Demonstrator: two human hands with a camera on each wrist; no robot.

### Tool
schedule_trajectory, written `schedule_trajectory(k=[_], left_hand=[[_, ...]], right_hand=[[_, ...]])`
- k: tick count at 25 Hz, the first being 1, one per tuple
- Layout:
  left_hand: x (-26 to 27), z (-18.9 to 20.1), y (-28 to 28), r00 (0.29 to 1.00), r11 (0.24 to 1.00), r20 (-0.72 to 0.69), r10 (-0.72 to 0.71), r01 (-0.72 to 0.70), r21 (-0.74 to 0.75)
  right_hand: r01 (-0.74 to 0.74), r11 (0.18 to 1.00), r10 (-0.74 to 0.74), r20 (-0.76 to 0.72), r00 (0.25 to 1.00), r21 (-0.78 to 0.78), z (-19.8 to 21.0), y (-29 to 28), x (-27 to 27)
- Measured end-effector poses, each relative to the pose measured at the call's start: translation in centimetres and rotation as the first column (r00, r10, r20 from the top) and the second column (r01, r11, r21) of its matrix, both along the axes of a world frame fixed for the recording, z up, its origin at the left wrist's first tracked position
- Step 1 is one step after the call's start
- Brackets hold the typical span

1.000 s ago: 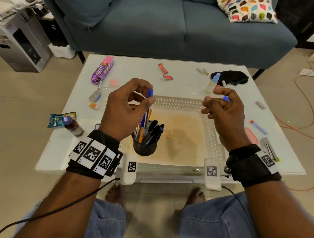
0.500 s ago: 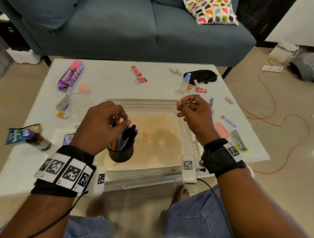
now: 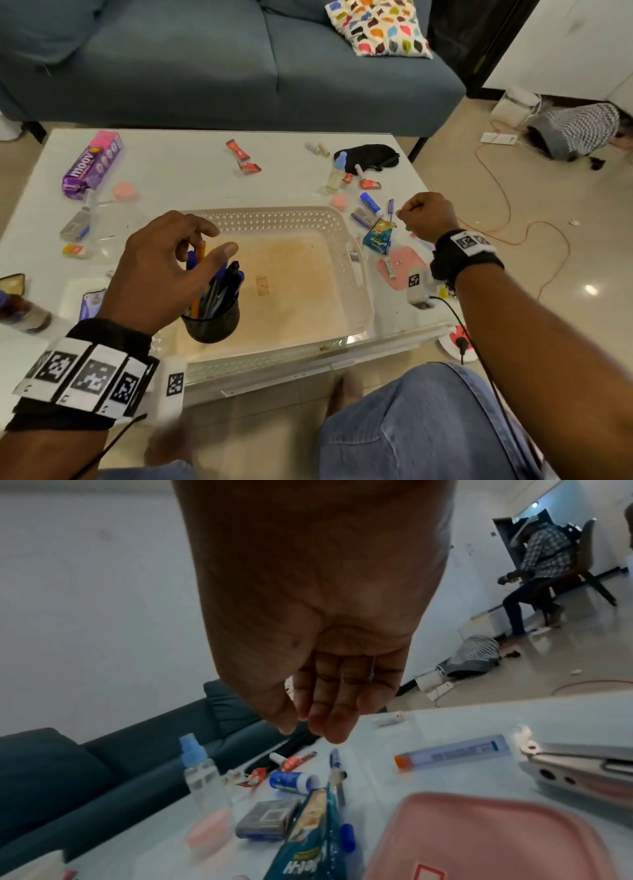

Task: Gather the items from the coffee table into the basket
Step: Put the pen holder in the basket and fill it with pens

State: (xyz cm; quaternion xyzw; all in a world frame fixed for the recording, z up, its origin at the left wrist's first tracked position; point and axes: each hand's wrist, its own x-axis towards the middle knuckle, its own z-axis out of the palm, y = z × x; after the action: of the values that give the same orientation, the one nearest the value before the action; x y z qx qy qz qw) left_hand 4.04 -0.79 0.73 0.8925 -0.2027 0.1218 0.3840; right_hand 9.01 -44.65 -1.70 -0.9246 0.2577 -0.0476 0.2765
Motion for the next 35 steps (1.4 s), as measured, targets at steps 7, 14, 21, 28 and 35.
schedule_trajectory(k=[7,14,21,28,35], left_hand=[[0.2,-0.4,-0.1,0.999,1.000,-0.037,0.012,-0.011,0.020],[0.4,-0.5,0.1,1.000,1.000,-0.015,0.004,-0.005,-0.004],[0.4,-0.3,0.2,1.000,0.999,-0.004,0.010,-0.010,-0.041],[0.7,-0.2,0.8,0.999,0.995,0.029,0.037,-0.035,-0.091],[0.0,1.1,1.1,0.998,0.958,-0.024,0.062,-0.066,-0.278]], right_hand=[[0.089,0.993,-0.110,-0.321,0.941,-0.082,-3.8,-2.7,5.7],[0.138,0.980,-0.179,-0.337,0.924,-0.142,-4.3,-2.3,7.1],[0.111,0.989,-0.112,0.003,0.994,-0.099,-0.9,-0.4,5.9],[-0.209,0.968,0.098,0.565,0.820,0.136,7.4,10.3,-0.5],[-0.581,0.801,0.398,0.597,0.696,0.143,6.3,24.6,-7.3]])
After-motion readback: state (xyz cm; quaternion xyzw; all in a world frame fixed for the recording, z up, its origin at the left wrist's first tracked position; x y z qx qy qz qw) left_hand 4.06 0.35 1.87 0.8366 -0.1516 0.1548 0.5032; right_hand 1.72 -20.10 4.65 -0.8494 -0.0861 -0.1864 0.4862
